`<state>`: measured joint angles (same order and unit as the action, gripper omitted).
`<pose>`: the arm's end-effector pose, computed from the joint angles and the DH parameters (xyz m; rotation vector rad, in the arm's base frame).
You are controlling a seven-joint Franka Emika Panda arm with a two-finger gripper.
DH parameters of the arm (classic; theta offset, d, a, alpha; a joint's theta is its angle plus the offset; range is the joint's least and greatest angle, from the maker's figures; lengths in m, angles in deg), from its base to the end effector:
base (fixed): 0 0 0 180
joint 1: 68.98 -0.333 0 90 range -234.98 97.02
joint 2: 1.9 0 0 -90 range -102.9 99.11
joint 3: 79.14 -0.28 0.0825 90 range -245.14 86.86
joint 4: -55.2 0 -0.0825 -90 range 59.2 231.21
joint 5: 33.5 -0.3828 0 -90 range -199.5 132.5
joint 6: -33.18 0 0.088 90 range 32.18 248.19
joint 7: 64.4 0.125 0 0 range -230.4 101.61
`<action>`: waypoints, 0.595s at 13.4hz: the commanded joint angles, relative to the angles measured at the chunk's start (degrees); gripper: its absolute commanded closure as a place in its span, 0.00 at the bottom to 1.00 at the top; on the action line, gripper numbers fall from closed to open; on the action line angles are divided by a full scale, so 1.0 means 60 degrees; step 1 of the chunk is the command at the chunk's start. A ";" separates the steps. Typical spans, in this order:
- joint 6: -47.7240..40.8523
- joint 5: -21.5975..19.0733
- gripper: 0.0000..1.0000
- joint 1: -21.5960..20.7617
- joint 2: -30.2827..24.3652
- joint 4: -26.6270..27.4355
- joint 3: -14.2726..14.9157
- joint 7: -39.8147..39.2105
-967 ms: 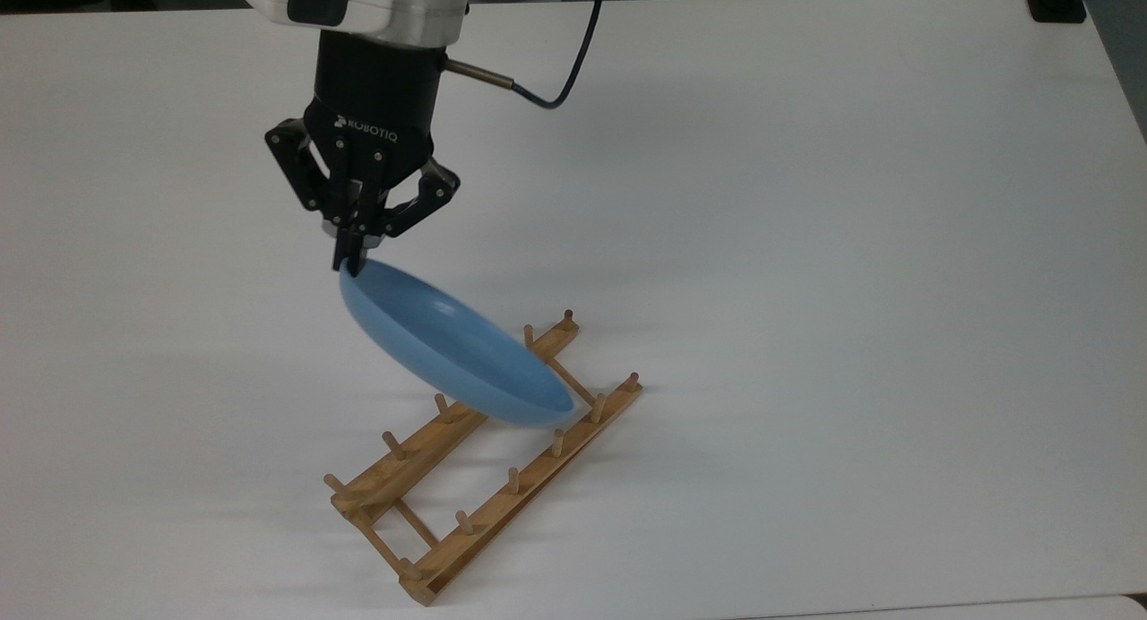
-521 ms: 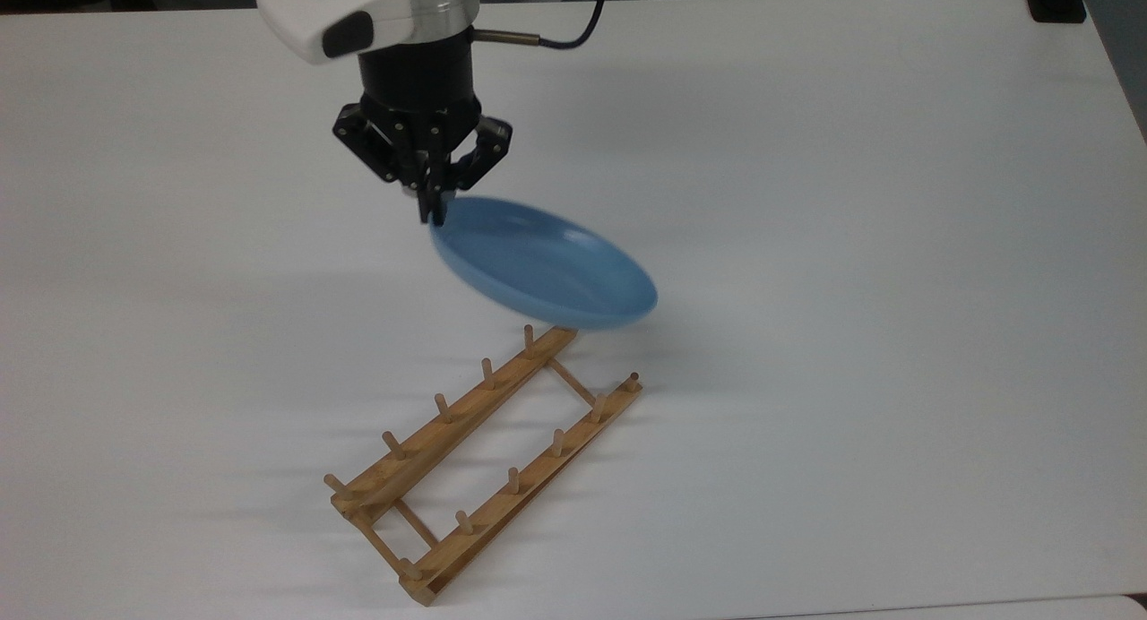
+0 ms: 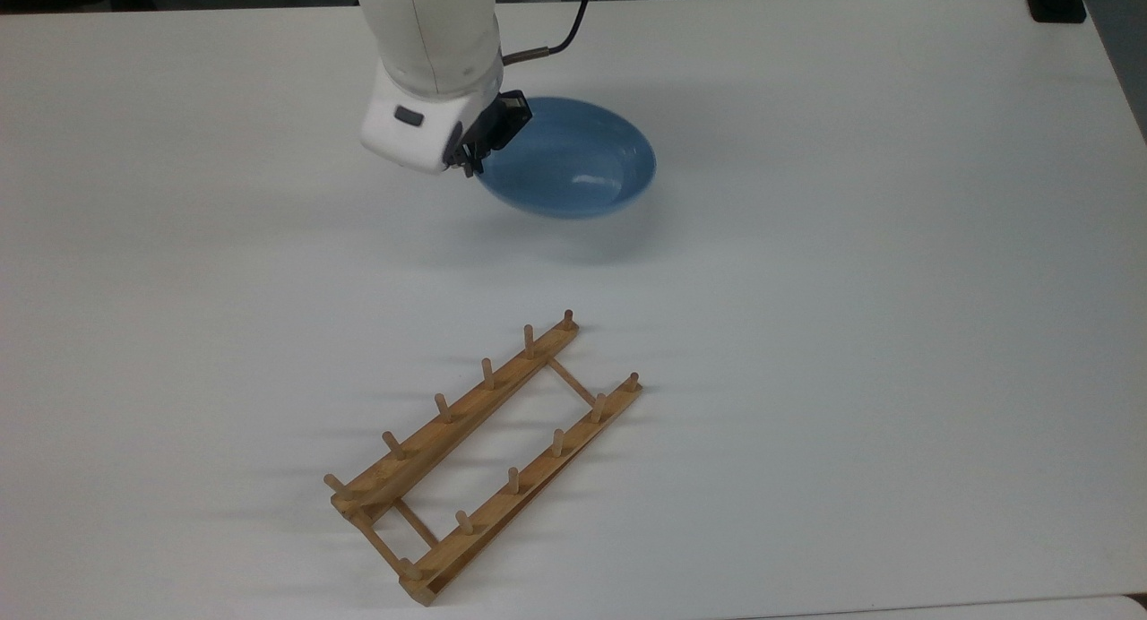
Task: Pick plate from plate rack
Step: 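Carry the plate away from the rack and lower it flat onto the table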
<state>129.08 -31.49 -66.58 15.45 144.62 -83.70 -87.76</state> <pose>0.6152 0.0152 0.4054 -3.0250 -0.6939 0.2917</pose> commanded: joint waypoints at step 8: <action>-0.0382 0.0294 1.00 -0.0340 0.1298 0.0962 0.0057 -0.2684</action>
<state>126.81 -31.28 -67.49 21.59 150.18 -83.74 -102.50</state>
